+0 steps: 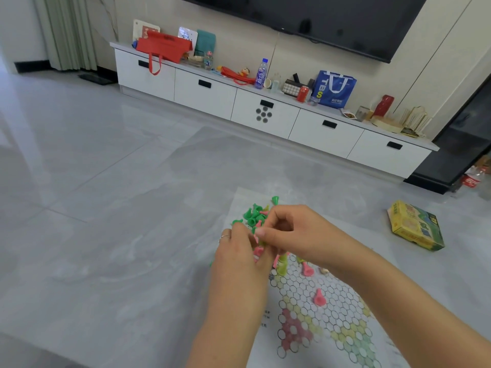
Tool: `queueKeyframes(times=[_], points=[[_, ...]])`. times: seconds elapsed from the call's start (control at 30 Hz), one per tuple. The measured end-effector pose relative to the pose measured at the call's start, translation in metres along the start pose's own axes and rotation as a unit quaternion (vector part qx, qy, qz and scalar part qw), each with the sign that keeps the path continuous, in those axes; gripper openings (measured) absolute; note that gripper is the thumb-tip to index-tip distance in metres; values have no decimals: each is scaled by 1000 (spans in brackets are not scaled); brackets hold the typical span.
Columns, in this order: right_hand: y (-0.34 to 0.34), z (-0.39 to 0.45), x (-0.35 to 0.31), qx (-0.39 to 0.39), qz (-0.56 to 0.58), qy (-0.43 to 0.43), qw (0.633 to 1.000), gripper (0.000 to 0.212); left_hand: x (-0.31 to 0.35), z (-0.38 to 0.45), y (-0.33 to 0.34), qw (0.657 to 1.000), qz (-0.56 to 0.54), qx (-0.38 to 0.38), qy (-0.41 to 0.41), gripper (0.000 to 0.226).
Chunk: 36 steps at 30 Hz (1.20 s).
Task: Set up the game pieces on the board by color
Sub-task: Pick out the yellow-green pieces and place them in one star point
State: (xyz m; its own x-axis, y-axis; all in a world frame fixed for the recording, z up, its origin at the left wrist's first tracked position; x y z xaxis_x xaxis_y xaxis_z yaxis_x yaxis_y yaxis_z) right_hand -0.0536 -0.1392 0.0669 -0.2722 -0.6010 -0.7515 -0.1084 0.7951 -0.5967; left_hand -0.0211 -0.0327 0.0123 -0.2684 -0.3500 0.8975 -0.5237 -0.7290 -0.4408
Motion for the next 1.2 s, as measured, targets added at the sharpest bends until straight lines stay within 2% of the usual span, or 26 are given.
queueKeyframes(times=[0.1,0.2,0.23,0.27,0.3,0.37,0.4,0.47,0.53,0.6,0.7,0.8,0.9,0.97,1.03,1.13,1.2], points=[[-2,-2,2,-41,-13,9,999,23,0,-1,1,1000,16,-23,9,19],[-19,0,18,37,46,39,997,25,2,-2,-5,1000,11,-19,10,30],[-23,1,25,63,0,58,996,23,2,-3,-7,1000,11,-16,5,33],[-25,1,34,61,-96,82,990,20,2,-4,-9,1000,14,-15,1,33],[-24,2,43,29,-185,100,977,16,1,-4,-9,1000,19,-14,-2,33],[-13,2,59,-62,-289,124,947,31,0,-4,-9,1000,21,-22,-3,33],[-6,3,64,-81,-312,133,937,41,0,-3,-9,999,21,-27,-3,33],[3,5,68,-57,-350,131,926,51,1,-2,-7,999,22,-37,-4,33],[6,9,69,-27,-368,119,922,44,1,-3,-6,999,27,-45,-1,33],[7,12,70,-13,-373,109,921,27,2,-4,-6,999,22,-47,0,31],[8,14,71,-5,-349,98,932,8,2,-4,-7,999,3,-50,-2,27],[5,13,74,5,-332,95,938,4,0,-2,-6,999,-10,-51,-14,17],[2,11,79,11,-303,101,947,10,-1,-2,-4,999,5,-50,-22,30],[0,6,77,21,-256,102,961,9,1,-4,-5,998,11,-60,-21,18],[-5,-3,66,62,-192,92,975,7,2,-5,-6,997,33,-72,-15,9],[-11,-28,42,162,-67,51,983,9,0,-6,-1,994,56,-91,16,8],[-5,-48,29,197,23,21,980,12,2,-6,5,990,63,-115,48,11]])
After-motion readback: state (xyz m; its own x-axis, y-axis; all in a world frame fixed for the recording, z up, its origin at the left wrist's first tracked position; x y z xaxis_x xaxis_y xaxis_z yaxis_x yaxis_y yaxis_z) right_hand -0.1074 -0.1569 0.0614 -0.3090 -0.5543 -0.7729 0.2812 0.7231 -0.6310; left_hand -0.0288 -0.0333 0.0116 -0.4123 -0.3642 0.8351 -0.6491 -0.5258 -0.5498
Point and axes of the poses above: each hand's wrist, its own z-axis towards the middle knuckle, its own y-axis out of the palm, x = y × z, the point moved 1 cm from there along z, towards the middle knuckle, and after that the axes turned 12 degrees about -x, right-handed, at the moved point
